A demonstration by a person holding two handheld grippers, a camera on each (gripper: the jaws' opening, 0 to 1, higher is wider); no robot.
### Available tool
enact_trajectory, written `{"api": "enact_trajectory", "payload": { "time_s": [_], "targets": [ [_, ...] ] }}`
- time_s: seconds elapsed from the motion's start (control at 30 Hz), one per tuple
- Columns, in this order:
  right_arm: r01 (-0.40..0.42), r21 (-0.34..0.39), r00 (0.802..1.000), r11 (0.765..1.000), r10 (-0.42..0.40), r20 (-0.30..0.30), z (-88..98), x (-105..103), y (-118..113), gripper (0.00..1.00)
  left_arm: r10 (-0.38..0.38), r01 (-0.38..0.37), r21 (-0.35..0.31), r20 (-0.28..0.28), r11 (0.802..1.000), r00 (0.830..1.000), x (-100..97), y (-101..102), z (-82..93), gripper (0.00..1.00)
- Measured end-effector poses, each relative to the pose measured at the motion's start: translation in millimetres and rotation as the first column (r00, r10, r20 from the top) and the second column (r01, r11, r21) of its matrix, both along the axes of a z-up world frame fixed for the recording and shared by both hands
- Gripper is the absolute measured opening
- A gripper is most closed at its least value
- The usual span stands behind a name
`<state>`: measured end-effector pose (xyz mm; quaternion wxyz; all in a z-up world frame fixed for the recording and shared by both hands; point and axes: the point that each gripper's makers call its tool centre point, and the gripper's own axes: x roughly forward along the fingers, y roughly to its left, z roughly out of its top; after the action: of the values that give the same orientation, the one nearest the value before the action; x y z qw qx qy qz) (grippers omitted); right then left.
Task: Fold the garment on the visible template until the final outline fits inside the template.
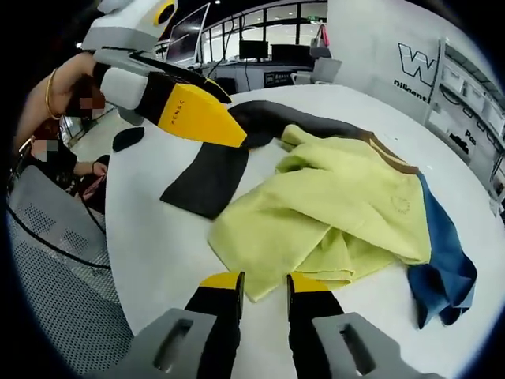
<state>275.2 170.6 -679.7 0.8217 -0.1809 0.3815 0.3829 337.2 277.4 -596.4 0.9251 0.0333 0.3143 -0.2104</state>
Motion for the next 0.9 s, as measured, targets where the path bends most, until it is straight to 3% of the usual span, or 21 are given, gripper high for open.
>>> {"api": "enact_trajectory", "payload": {
  "time_s": [0.2,0.6,0.77,0.9],
  "targets": [
    [-0.007,-0.010,1.000,1.000,0.007,0.007,-2.5,-2.9,0.2,0.03,0.000,0.000,0.001,0.004,1.000,1.000,-2.6,1.6,1.8,0.86],
    [-0.013,0.016,1.000,1.000,0.013,0.010,1.4,-3.6,2.4,0.00,-0.003,0.003,0.011,0.018,1.000,1.000,-3.0,5.0,5.4,0.82],
    [-0.022,0.092,1.000,0.996,0.021,0.017,25.5,-2.9,9.3,0.00,-0.004,0.004,-0.002,0.045,1.000,0.999,-4.4,6.2,9.1,0.80],
    [-0.007,0.135,1.000,0.991,0.003,0.029,44.3,4.4,11.2,0.00,-0.010,0.010,0.011,0.029,1.000,1.000,-8.7,7.1,5.3,0.77]
  ]
}}
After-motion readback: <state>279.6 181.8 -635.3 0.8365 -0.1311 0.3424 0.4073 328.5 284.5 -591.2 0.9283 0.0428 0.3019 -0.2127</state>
